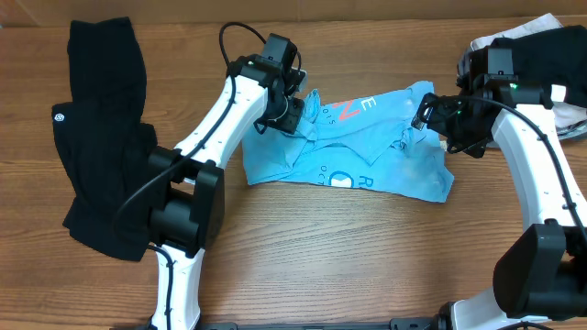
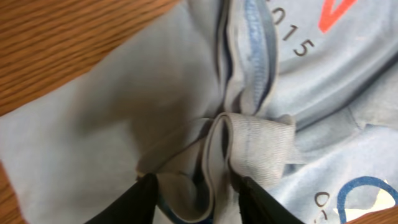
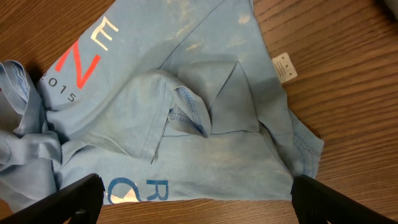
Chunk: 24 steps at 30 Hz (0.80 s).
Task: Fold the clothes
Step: 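Fold the left end over toward the right gripper and release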
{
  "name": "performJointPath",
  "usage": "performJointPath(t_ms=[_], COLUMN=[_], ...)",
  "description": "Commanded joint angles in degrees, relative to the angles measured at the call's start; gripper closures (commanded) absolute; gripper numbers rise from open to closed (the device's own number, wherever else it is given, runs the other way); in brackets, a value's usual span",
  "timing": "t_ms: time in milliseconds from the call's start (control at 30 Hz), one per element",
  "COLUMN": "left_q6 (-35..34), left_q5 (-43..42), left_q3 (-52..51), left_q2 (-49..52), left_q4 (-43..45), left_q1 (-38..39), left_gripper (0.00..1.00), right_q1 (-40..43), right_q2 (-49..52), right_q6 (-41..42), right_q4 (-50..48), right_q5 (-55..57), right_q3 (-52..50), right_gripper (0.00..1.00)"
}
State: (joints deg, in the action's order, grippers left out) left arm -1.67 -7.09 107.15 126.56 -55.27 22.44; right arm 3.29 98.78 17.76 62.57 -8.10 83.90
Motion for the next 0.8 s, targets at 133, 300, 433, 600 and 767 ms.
performJointPath(t_ms=[133, 300, 433, 600, 767], left_q6=[0.4, 0.4, 0.4, -0.6, -3.1], left_q5=[-1.5, -1.7, -4.6, -4.8, -8.2], left_q3=[-0.6, -0.6, -0.6, -0.7, -0.7], left_q2=[-0.2, -0.2, -0.2, -0.2, -0.2], left_q4=[-1.3, -1.9, -1.9, -1.4, -0.1], left_q1=[1.9, 2.9, 4.1, 6.4, 9.0], left_gripper=[0.66, 0.85, 0.94, 0.96, 0.96], right_q1=[-0.1, -0.1, -0.1, -0.1, -0.1], right_q2=[-0.7, -0.7, -0.7, -0.7, -0.7], right_q6=[-0.2, -0.2, -0.2, -0.2, -0.2], right_q4=[-0.3, -0.2, 0.0, 0.0, 0.0], right_q5=[1.2, 1.2, 1.2, 1.2, 1.4], right_q3=[0.7, 0.7, 0.7, 0.7, 0.7], right_gripper=[0.00, 0.00, 0.00, 0.00, 0.00])
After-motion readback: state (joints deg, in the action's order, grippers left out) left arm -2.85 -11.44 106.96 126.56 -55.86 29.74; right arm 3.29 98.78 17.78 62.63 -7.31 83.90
